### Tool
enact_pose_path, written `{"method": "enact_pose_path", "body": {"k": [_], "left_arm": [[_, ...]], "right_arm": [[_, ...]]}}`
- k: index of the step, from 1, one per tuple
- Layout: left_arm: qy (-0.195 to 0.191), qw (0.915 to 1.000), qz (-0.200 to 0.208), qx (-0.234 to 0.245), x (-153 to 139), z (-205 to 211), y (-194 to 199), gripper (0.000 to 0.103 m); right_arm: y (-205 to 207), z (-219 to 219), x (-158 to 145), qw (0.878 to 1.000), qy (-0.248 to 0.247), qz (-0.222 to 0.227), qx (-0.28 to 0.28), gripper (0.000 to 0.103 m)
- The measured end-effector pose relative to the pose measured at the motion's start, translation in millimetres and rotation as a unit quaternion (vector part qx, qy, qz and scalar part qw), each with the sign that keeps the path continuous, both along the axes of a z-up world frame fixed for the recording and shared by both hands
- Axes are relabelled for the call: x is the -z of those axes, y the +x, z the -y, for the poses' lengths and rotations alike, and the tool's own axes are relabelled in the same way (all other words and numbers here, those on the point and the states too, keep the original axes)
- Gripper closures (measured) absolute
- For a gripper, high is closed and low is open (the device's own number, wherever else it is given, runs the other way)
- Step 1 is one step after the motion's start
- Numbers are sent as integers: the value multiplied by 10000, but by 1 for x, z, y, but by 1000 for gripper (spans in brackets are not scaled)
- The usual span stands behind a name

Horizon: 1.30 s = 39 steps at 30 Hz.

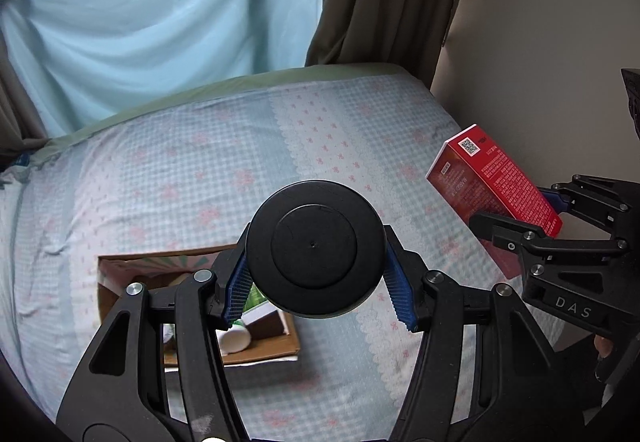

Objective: Organize rigid objects
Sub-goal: 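Carry the black-lidded jar and red box over the cardboard box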

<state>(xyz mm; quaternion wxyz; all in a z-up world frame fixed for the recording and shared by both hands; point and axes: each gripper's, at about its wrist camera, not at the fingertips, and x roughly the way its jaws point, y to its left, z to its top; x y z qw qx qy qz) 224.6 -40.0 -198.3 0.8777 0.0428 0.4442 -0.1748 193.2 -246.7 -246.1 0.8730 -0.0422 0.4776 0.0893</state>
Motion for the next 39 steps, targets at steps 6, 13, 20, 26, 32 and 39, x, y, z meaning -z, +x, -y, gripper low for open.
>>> {"method": "enact_pose_path", "body": {"k": [6,13,20,26,32,39], "left_arm": [[56,10000,8,56,-22,-87,-1,48],[208,9997,-118,-86,-10,-178,8,48],[295,9968,-552,-497,34,-242,24,48],[343,9922,-946,-737,79,-260,50,48],[453,9865,-1334,-837,133,-263,80,48],[597,9809,-1693,-745,191,-252,114,48]], "right_arm": [[-10,-56,-21,9988,343,9,348,65],[-5,-124,-10,9955,764,-273,484,65],[18,-179,16,9937,878,-626,308,65],[41,-216,56,9907,831,-1081,15,65],[62,-239,105,9853,763,-1515,-212,65],[85,-248,161,9770,791,-1957,-290,65]]}}
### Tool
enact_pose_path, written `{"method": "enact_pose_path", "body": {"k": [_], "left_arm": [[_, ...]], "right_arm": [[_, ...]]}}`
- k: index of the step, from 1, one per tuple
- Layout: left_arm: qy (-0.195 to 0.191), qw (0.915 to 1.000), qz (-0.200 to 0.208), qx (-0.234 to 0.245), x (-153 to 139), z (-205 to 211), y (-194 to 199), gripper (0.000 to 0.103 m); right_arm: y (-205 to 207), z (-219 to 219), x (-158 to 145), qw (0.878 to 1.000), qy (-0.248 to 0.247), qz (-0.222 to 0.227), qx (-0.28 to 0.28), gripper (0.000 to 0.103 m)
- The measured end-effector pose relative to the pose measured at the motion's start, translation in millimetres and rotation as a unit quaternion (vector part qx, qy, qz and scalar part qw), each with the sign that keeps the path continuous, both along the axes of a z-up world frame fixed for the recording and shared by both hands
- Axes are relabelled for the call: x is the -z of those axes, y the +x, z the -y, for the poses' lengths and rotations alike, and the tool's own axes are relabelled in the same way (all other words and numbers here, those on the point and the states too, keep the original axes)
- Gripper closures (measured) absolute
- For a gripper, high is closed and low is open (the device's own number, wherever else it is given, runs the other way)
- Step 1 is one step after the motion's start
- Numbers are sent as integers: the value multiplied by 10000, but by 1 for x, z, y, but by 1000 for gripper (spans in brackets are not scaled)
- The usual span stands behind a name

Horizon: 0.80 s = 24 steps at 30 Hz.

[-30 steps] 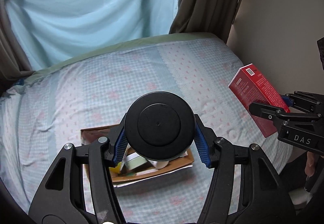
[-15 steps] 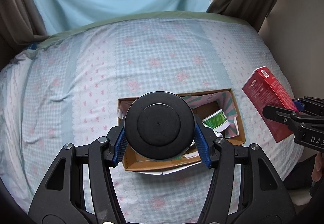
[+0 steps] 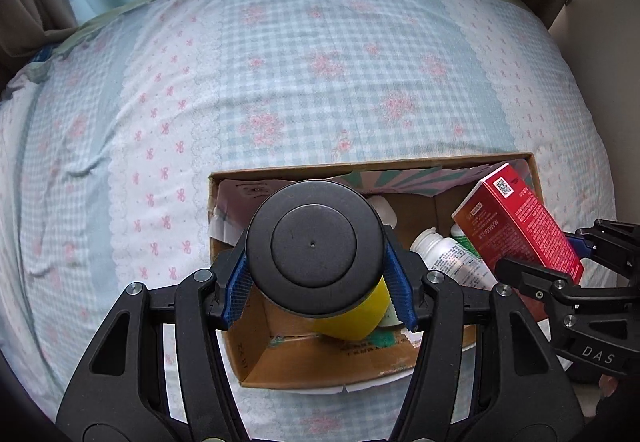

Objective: Organize rigid objects
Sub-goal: 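Carry the black-lidded jar and red box over the cardboard box, then release the black-lidded jar and red box into the box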

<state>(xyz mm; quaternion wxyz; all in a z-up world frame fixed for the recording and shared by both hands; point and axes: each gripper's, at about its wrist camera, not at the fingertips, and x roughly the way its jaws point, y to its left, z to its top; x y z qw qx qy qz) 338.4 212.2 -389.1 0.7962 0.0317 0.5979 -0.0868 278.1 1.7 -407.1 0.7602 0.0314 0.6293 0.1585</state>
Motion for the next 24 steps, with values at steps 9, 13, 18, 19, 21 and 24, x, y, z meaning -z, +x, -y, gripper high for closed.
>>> {"method": "enact_pose_path", "body": {"k": [9,13,18,19,21,24], "left_arm": [[204,9976,-616,248,52,9,24,48],[195,9956,-863,318,60,13,32,48],[260,9931,-1040,485,62,22,38,48],[264,9924,-1083,515,62,24,38,48],[352,9911,-1164,549,59,28,39,33],[386,9931,-943,574,44,30,37,0]], "right_arm": [[24,-10,48,9990,-46,-426,-125,65],[30,-10,59,9982,-170,-540,-208,65],[36,-11,65,9973,-289,-606,-292,65],[36,-11,65,9971,-306,-608,-334,65],[35,-13,66,9962,-405,-621,-457,64],[30,-15,68,9942,-563,-690,-602,24]]}}
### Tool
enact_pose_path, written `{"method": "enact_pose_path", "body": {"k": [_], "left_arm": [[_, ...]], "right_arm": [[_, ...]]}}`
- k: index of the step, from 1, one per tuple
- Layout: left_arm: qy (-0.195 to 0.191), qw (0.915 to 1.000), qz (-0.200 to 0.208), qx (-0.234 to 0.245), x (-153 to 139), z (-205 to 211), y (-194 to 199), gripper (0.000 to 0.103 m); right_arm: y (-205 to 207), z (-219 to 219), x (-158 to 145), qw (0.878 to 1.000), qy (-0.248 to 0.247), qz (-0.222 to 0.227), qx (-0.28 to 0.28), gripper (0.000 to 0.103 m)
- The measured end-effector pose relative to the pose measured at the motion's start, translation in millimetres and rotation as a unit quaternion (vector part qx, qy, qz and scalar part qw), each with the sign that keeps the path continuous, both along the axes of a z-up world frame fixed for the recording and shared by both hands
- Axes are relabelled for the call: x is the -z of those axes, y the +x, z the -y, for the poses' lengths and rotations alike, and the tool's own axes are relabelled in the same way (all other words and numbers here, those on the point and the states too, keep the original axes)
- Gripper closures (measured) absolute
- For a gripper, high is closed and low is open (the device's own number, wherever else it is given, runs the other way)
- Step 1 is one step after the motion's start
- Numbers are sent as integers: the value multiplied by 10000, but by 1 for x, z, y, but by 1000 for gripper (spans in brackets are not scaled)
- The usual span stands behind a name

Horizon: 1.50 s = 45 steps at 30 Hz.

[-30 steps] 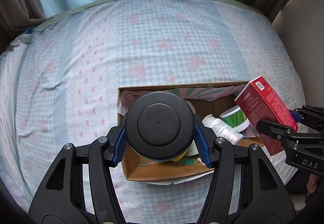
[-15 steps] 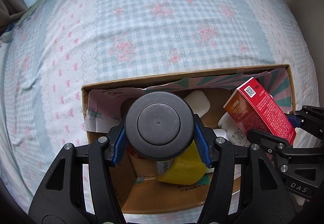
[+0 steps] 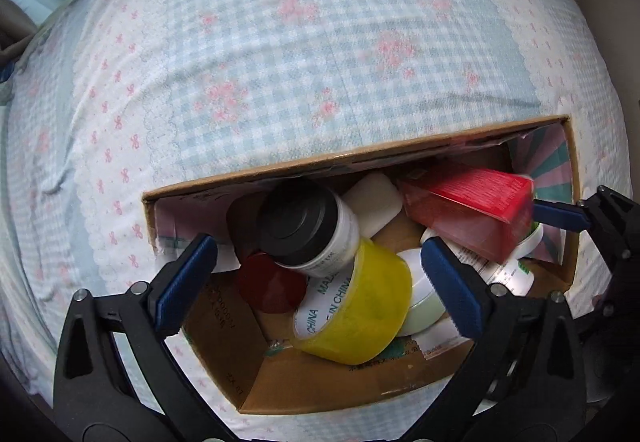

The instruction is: Organize rigid objects

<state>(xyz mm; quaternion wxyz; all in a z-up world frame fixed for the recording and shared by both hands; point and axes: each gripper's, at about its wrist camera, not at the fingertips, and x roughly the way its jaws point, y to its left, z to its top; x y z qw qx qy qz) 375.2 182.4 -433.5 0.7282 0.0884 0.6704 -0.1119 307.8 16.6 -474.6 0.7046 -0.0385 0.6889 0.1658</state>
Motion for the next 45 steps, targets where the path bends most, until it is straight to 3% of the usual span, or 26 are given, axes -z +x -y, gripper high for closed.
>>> {"method": "enact_pose_path", "body": {"k": [1,19,23,28,34,40,45], "left_arm": [[-28,10000,31,14,-3,-1,0,0],[-108,9995,276,-58,-26,-2,-22,0],[-132,9987,422,-233,-45,-6,-33,0],[-424,9937,847,-594,-109,-12,-57,0],[-713,9795,1627,-952,-216,-15,-106,0],[-807,9567,2572,-1099,-315,-12,-171,0],[-974,9337,3226,-1213,-373,-3,-226,0]], "right_arm": [[-3,-1,1,10000,-34,-17,-70,0],[-35,0,-19,9987,-74,509,-21,0],[-42,3,-36,9978,-25,661,-40,0],[-60,18,-90,9952,26,974,-5,0],[-97,57,-189,9871,180,1553,352,0],[-139,95,-278,9715,146,2269,677,0],[-176,125,-336,9530,156,2863,979,0]]}}
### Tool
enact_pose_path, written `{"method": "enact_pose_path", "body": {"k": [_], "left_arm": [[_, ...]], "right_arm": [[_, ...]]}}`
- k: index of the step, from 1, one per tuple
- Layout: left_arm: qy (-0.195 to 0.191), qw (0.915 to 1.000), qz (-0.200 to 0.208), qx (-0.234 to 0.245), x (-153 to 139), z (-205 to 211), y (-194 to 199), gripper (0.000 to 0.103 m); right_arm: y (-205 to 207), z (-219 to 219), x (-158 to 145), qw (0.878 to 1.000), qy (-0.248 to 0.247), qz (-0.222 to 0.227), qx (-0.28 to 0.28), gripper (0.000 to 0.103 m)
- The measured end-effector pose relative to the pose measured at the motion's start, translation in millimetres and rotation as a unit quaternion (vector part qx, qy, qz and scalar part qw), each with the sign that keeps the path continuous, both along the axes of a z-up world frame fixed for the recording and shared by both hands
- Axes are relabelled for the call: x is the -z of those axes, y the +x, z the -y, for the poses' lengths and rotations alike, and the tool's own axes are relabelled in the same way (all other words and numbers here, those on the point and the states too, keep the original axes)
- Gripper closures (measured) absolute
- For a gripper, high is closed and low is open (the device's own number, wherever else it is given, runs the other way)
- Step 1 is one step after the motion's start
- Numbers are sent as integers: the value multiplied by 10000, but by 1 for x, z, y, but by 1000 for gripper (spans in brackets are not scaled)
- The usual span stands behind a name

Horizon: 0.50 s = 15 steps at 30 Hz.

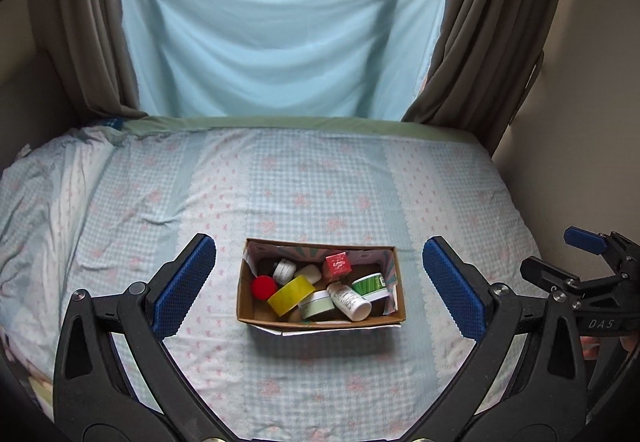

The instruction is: Organize rigid objects

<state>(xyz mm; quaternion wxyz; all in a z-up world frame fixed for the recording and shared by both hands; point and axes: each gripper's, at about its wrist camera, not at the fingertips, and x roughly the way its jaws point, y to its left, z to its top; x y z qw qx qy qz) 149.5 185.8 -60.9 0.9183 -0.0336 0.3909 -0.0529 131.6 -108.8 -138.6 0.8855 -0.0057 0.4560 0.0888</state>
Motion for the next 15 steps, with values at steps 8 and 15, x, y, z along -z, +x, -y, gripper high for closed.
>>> {"method": "enact_pose_path", "body": {"k": [8,15], "left_arm": [[53,9973,735,-14,-43,25,-66,0],[326,9925,1178,24,-51,46,-109,0]], "right_arm": [[-57,34,-60,9956,52,845,401,0],[-101,49,-80,9858,-78,1552,636,0]]}}
